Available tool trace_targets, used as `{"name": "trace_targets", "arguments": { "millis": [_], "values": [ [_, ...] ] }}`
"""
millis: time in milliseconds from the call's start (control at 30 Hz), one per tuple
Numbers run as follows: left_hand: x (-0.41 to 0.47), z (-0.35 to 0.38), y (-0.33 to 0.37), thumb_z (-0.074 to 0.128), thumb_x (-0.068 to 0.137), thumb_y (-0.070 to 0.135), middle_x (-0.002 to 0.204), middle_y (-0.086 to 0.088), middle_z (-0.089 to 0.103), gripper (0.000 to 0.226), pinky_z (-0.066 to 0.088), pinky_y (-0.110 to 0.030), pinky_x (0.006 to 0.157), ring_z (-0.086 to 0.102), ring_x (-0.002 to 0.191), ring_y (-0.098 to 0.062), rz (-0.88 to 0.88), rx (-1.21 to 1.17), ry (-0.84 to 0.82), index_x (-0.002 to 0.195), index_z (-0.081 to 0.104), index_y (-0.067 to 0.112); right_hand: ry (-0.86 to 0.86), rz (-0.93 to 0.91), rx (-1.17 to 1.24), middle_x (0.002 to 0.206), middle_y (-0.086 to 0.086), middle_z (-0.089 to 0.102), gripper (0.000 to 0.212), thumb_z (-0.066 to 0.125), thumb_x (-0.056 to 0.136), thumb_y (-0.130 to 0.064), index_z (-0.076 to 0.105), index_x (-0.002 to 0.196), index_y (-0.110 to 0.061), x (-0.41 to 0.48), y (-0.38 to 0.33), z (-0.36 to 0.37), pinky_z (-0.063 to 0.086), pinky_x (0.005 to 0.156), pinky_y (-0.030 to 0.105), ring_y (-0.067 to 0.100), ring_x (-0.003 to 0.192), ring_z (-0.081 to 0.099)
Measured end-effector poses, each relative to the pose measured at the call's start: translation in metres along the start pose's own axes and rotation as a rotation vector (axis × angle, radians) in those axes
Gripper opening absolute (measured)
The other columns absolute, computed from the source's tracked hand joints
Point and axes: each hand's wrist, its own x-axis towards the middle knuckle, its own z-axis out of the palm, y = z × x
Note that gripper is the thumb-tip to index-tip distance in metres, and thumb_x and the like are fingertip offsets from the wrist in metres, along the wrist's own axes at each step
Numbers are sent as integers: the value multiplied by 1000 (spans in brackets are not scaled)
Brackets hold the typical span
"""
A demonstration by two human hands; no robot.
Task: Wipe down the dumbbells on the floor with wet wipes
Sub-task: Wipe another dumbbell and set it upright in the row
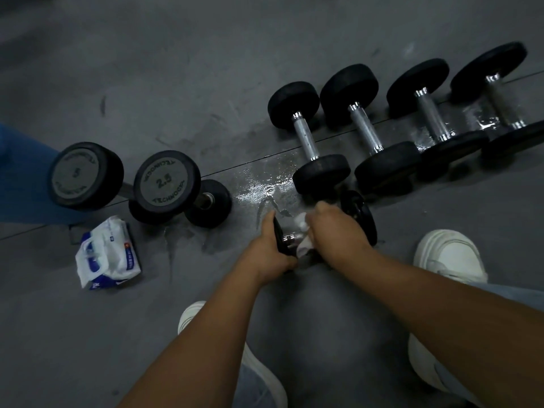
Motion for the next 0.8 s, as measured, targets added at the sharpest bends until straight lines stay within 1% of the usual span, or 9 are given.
{"name": "trace_targets", "arguments": {
  "millis": [100,167,300,433,567,600,700,733,800],
  "values": [
    [1,0,-1,76,72,11,112,-2,54,117,52,-29,84,60,98,-22,-10,15,1,156,-2,34,30,163,-15,110,12,54,28,48,91,-13,42,119,-17,1,8,-1,36,62,37,35,97,61],
    [2,0,-1,76,71,12,112,-4,55,117,54,-32,85,61,99,-25,-15,28,8,155,-2,35,33,183,-21,112,11,53,25,45,92,-12,45,117,-16,-1,-1,1,41,64,38,33,99,61],
    [3,2,-2,78,71,14,114,-6,59,119,54,-34,85,63,100,-27,-3,8,2,156,-3,34,-63,-89,31,111,8,57,17,51,94,-23,59,107,-15,-6,-18,16,45,64,33,28,96,64],
    [4,2,-3,76,71,11,117,-5,58,117,54,-34,86,63,99,-25,-11,9,22,155,-1,36,105,117,9,93,10,60,32,45,84,-33,69,92,-13,-4,5,20,50,65,38,32,84,59],
    [3,3,-4,77,72,10,113,-2,56,118,54,-36,90,62,102,-25,1,-14,1,155,-3,35,10,-162,-49,103,5,65,24,63,77,-24,65,100,-17,-13,-21,37,40,90,37,25,102,58],
    [2,3,-5,77,71,10,114,-3,56,119,54,-36,89,62,102,-25,-3,-17,0,155,-3,36,-18,-148,-21,104,3,66,21,62,80,-24,65,100,-19,-6,-13,31,36,94,35,23,103,58],
    [3,3,-5,76,71,11,120,-5,55,118,54,-33,86,61,101,-25,-14,-1,15,155,-2,38,35,57,-11,96,4,69,14,60,83,-28,67,93,-19,5,11,21,40,87,31,24,96,63],
    [3,3,-4,76,71,11,120,-5,55,117,53,-31,85,61,101,-25,-16,-1,16,155,-2,37,40,47,-32,96,5,69,14,59,85,-26,67,93,-19,2,8,20,42,84,31,26,94,64],
    [2,1,-2,76,73,10,117,-3,55,116,52,-29,84,61,100,-24,-9,-5,7,156,-2,35,12,-168,-31,101,6,66,16,54,86,-19,65,98,-18,-9,-7,25,43,84,33,25,95,62]
  ]
}}
